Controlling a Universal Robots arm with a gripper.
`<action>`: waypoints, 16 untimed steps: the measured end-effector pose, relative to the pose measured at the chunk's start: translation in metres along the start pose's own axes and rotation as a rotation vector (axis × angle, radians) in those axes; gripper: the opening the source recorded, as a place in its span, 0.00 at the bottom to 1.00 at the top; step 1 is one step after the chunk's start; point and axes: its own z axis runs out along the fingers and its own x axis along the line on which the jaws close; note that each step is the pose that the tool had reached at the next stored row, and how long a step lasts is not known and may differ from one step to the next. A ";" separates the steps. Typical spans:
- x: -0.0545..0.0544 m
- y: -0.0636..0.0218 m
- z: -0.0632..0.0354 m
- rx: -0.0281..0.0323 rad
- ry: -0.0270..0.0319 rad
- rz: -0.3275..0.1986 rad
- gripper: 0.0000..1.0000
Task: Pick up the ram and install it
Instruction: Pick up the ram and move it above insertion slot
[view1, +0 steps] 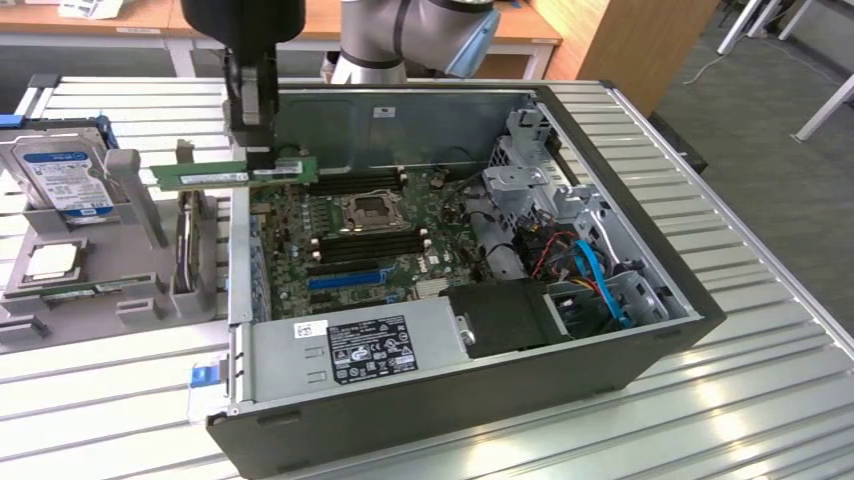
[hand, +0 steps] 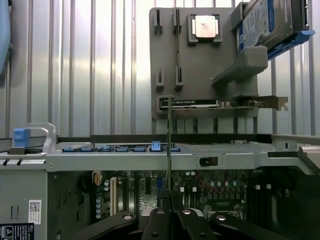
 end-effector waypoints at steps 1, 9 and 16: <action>0.000 -0.0026 -0.0001 0.0000 -0.0001 0.000 0.12; -0.001 -0.0237 -0.0010 0.0000 0.0000 0.000 0.12; -0.001 -0.0433 -0.0019 0.0000 0.0000 0.000 0.12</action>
